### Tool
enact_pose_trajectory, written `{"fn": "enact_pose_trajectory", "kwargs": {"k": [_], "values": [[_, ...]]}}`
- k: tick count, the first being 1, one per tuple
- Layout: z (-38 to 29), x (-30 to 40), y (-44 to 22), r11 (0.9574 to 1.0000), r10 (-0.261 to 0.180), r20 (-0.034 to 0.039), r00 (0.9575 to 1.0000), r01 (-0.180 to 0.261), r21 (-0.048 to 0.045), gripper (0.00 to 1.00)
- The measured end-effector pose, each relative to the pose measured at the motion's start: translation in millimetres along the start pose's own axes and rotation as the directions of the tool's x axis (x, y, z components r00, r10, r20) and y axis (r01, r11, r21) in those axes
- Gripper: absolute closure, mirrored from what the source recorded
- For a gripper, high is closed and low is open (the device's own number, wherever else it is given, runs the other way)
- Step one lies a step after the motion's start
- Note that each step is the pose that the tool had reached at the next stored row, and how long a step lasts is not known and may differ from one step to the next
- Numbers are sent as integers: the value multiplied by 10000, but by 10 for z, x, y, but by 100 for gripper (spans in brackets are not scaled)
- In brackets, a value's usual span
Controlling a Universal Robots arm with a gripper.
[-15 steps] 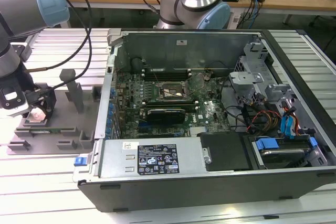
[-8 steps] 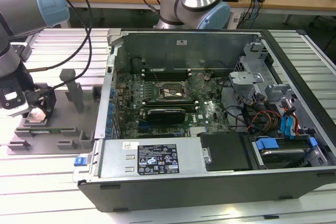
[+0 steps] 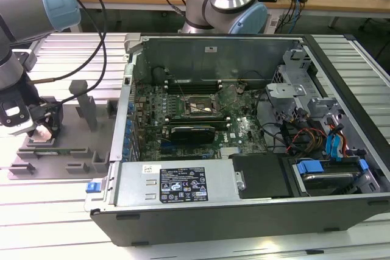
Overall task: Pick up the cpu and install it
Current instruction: 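Pick up the cpu and move it towards the insertion slot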
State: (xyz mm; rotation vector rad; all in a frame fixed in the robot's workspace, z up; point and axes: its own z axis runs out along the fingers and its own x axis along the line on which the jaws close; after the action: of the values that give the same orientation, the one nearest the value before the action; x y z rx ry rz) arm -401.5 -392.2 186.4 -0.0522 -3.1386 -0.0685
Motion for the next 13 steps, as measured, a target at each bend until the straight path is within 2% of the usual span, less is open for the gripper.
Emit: {"fn": "enact_pose_trajectory", "kwargs": {"k": [3, 13], "values": [[0, 0, 0, 10000, 0, 1, 10000, 0, 0, 45], [-80, 0, 4, 10000, 0, 1, 10000, 0, -1, 45]]}}
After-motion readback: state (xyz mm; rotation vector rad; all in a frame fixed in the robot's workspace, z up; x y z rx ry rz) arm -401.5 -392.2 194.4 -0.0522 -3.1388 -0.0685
